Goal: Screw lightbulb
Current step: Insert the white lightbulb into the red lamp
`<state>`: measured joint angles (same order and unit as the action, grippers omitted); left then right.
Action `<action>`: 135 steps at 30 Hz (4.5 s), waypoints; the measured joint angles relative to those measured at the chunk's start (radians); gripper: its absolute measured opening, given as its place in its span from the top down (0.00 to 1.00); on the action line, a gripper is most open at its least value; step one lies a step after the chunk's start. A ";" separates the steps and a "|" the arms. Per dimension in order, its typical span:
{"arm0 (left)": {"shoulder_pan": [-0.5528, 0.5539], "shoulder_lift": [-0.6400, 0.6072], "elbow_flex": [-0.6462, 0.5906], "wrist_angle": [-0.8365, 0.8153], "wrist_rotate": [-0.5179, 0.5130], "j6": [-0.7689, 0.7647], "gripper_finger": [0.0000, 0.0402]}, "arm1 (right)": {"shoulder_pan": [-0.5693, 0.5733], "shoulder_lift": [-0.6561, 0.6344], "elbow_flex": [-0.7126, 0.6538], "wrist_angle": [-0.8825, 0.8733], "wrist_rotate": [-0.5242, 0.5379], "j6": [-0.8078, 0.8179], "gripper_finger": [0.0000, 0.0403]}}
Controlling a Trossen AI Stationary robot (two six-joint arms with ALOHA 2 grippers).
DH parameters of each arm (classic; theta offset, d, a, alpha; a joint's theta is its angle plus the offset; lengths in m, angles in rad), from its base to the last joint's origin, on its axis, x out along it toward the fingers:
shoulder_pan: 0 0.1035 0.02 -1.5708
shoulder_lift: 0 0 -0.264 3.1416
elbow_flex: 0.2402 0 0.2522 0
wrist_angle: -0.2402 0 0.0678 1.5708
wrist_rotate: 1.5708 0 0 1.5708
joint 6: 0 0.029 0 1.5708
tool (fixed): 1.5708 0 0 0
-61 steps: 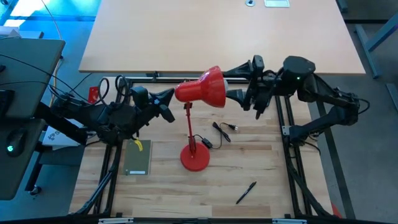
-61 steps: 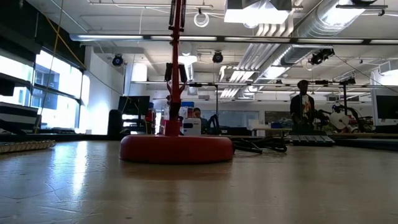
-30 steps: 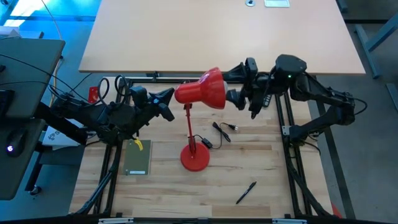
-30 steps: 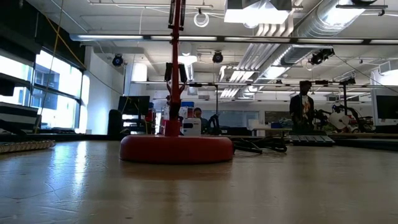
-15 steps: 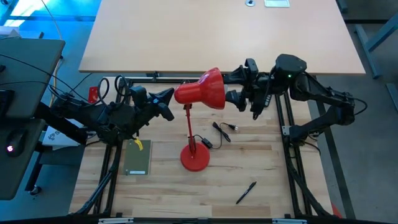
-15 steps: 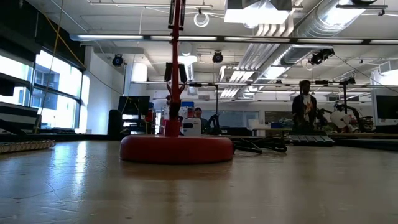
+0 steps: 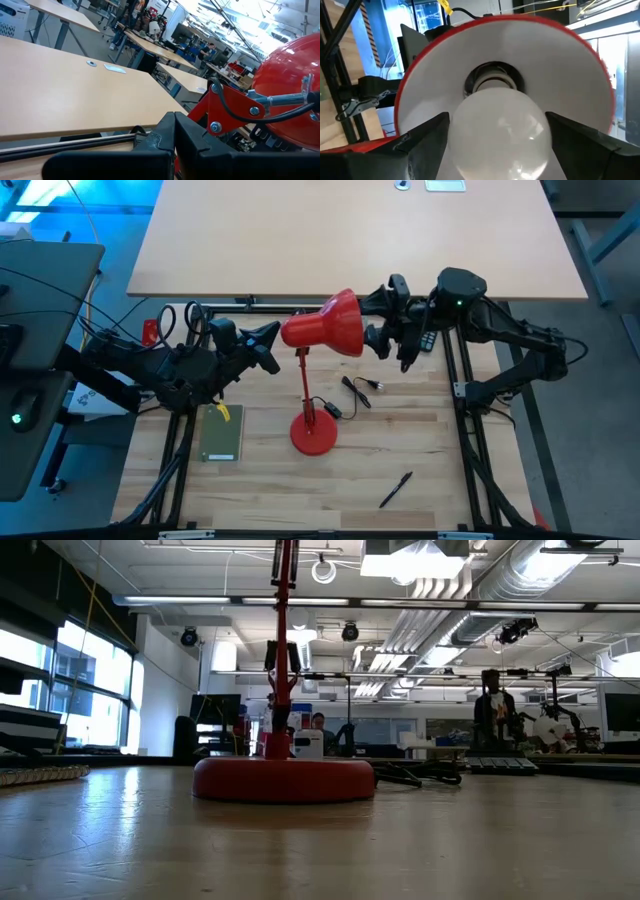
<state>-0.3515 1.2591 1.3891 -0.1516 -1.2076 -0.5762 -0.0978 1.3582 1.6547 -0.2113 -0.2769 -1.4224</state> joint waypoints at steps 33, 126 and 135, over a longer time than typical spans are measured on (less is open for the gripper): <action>0.000 0.000 0.000 -0.008 -0.002 0.091 1.00 | 0.000 0.005 0.000 0.023 -0.020 0.398 0.39; -0.003 0.000 0.000 -0.127 0.044 0.509 1.00 | 0.153 0.004 0.000 0.059 0.090 3.041 0.38; -0.003 0.000 0.000 -0.127 0.044 0.476 1.00 | 0.153 0.004 0.000 0.058 0.085 3.040 0.38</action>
<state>-0.3548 1.2591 1.3891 -0.2790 -1.1635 -0.1001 0.0551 1.3624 1.6547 -0.1532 -0.1921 1.6173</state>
